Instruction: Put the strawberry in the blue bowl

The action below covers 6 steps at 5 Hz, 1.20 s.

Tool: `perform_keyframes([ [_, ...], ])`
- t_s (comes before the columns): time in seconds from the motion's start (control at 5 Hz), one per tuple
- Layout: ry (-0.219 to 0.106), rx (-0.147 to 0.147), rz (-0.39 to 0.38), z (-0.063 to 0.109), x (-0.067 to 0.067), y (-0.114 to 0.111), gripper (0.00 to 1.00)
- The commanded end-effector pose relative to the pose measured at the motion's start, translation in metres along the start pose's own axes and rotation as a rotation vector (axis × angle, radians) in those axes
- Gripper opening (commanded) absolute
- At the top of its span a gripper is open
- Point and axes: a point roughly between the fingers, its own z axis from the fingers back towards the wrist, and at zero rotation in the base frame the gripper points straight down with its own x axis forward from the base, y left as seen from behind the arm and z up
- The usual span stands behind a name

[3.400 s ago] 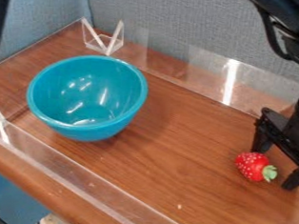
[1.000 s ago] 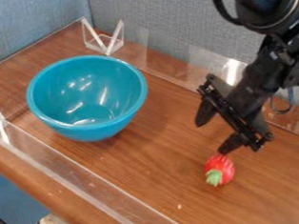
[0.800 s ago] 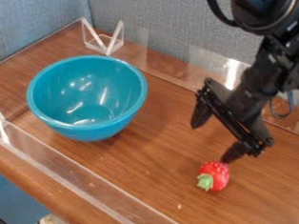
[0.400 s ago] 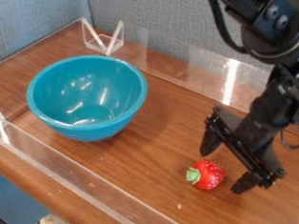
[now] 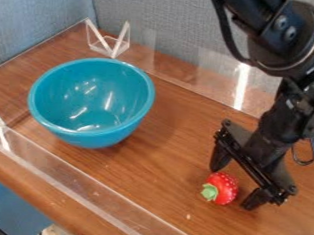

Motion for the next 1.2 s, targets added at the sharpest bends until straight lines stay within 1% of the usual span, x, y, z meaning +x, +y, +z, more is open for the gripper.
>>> perform_keyframes([
  [0.0,-0.030,-0.009,-0.004,0.003,0.001,-0.002,0.00],
  [0.2,-0.053,-0.005,-0.003,0.016,-0.002,0.003,0.00],
  [0.4,-0.093,0.002,-0.040,0.028,-0.005,0.010,0.00],
  [0.6,-0.137,0.011,-0.065,0.045,-0.007,0.021,0.00],
  [0.8,-0.175,0.031,-0.040,0.077,0.006,0.053,0.00],
  [1.0,-0.195,0.048,-0.018,0.098,0.028,0.090,0.00],
])
